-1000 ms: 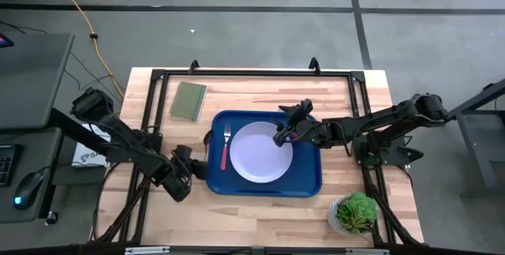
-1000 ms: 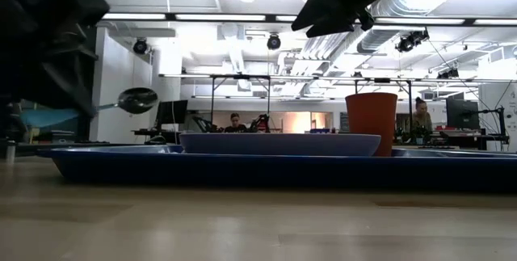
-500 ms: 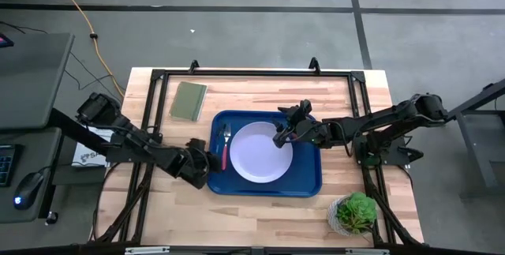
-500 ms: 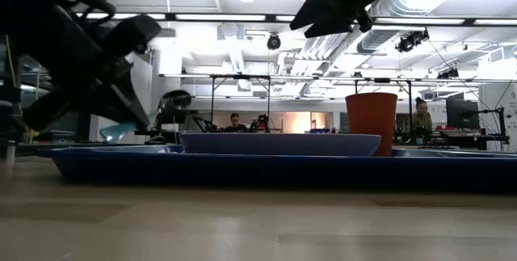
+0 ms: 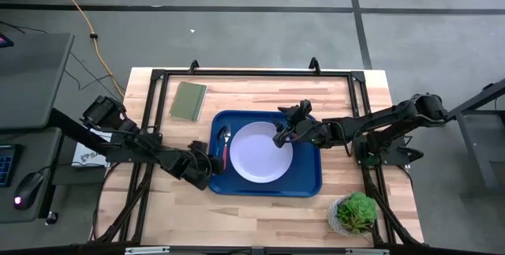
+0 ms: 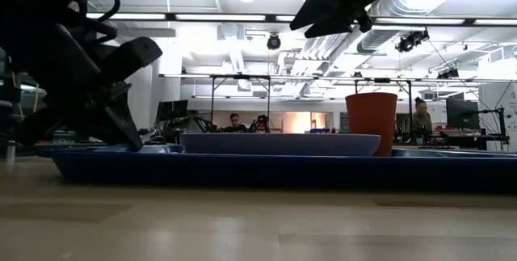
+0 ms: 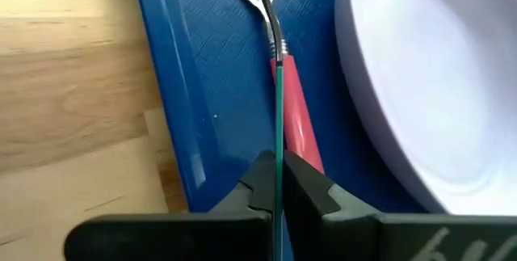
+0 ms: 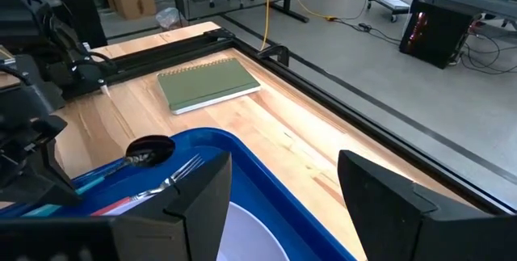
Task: Pick and place plate/cup/fork/spoon on tray
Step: Put the blue spoon on the blue serving tray to the left of the red fork, then return to Home Position
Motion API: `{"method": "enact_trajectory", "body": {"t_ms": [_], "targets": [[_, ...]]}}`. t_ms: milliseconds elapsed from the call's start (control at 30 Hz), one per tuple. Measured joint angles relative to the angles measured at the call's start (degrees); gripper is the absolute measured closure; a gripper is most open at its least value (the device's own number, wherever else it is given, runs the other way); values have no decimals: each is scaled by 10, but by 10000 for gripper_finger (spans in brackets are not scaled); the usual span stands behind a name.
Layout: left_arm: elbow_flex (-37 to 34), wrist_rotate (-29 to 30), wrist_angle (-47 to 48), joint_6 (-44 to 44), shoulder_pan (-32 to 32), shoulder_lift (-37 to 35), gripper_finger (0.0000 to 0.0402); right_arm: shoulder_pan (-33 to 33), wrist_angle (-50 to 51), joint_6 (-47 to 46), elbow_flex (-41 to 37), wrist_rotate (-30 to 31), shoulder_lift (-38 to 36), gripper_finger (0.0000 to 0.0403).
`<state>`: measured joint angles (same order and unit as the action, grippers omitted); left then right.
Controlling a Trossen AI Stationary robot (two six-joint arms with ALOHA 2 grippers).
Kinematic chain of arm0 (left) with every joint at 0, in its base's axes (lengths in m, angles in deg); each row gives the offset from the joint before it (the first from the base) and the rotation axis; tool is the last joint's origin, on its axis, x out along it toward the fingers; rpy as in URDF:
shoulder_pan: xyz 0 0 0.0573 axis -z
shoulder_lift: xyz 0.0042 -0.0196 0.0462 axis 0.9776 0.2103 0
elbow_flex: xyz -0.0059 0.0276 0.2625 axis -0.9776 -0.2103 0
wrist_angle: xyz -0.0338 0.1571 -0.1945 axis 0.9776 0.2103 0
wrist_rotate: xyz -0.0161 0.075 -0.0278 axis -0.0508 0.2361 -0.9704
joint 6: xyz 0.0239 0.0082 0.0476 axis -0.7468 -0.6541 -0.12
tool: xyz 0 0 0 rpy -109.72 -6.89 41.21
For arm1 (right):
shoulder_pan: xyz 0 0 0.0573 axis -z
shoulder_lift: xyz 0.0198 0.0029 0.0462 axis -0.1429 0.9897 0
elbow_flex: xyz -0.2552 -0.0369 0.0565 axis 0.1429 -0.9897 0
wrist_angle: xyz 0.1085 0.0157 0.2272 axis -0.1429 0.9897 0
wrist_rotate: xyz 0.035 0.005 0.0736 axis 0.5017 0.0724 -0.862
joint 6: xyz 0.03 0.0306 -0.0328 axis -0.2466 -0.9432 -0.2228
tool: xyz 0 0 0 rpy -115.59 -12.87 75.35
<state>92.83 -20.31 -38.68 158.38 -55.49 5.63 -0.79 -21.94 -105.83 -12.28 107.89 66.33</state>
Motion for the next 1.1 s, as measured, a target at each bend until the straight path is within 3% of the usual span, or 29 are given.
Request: {"method": "enact_trajectory", "body": {"t_ms": [967,1100], "targets": [[0,-32,4,-78,-64,0,356,0,0,-14,0,-11,0,182],[0,-29,6,-129,-78,-1,352,0,0,-13,0,-16,0,182]]}}
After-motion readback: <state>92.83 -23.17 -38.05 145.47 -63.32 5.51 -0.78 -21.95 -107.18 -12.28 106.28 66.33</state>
